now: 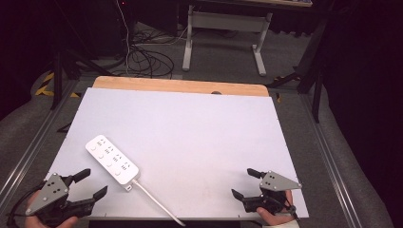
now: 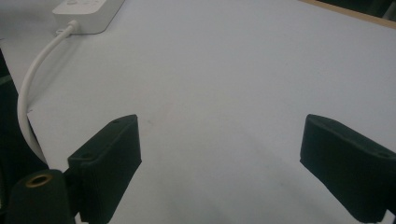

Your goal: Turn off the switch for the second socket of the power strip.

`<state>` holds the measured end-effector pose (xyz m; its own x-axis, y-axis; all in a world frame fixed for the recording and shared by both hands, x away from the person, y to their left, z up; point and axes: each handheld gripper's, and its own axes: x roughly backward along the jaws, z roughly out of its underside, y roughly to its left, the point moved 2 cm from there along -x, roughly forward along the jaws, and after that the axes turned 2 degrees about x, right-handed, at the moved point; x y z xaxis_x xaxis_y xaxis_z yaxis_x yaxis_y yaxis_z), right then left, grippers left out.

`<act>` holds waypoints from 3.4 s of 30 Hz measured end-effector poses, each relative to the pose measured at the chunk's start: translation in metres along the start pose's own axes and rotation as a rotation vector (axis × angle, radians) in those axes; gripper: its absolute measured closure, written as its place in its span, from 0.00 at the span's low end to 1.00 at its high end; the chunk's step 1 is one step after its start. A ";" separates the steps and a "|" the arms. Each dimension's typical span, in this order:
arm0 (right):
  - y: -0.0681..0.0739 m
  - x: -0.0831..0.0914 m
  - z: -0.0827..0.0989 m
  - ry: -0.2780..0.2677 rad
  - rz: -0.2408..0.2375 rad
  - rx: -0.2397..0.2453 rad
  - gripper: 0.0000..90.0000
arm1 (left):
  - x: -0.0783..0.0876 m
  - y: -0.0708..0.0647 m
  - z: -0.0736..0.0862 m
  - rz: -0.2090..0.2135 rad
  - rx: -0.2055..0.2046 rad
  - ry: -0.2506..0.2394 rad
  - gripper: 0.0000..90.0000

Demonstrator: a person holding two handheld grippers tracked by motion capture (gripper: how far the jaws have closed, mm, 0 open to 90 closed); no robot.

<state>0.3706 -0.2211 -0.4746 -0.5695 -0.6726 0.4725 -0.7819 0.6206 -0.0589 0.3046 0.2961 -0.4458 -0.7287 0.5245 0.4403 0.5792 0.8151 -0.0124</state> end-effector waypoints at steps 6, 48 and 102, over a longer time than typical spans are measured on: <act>0.000 -0.001 0.000 0.002 -0.002 -0.001 0.14 | 0.001 0.000 -0.010 0.019 0.015 0.006 0.27; 0.000 -0.003 0.001 0.017 0.001 0.006 0.14 | -0.040 0.006 -0.055 0.041 -0.004 0.045 0.27; -0.001 -0.003 0.002 0.019 -0.013 0.005 0.15 | -0.056 0.020 -0.069 0.026 -0.008 0.367 1.00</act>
<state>0.3722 -0.2202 -0.4776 -0.5544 -0.6729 0.4898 -0.7905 0.6098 -0.0569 0.3827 0.2658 -0.4087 -0.5350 0.4204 0.7328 0.5998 0.7999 -0.0210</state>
